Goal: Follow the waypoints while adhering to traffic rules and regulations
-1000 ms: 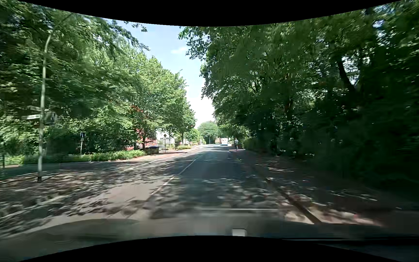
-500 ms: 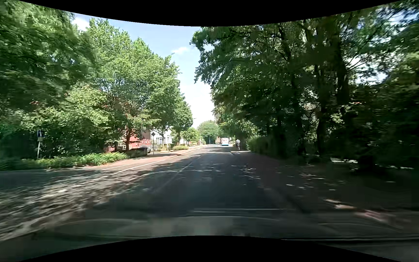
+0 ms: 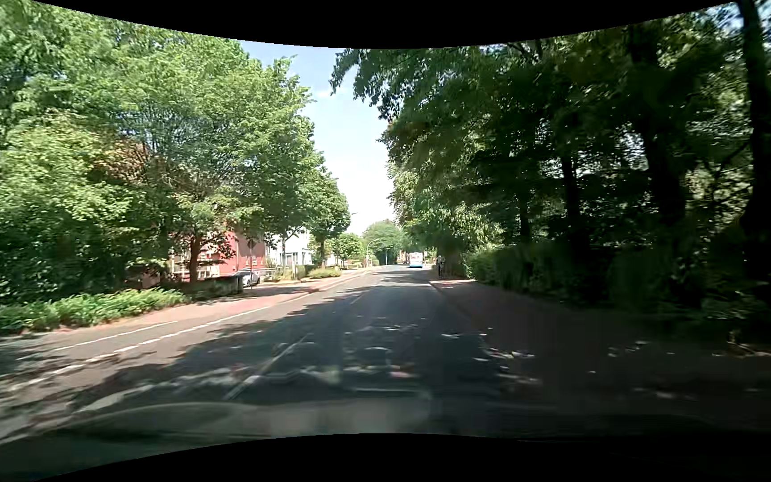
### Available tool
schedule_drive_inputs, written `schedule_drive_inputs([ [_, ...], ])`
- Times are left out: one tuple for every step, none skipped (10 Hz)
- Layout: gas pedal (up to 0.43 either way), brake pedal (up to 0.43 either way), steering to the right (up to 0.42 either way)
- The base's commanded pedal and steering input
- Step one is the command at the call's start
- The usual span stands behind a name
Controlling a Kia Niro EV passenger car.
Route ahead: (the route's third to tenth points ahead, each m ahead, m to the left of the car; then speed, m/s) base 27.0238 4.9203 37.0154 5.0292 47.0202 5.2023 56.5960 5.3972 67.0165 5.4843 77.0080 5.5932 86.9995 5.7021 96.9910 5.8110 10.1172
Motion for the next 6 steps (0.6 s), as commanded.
schedule_drive_inputs([
  [0.028,0.018,-0.007],
  [0.059,0.018,-0.007],
  [0.067,0.018,-0.007],
  [0.067,0.018,-0.007],
  [0.067,0.018,-0.007],
  [0.067,0.018,-0.007],
])
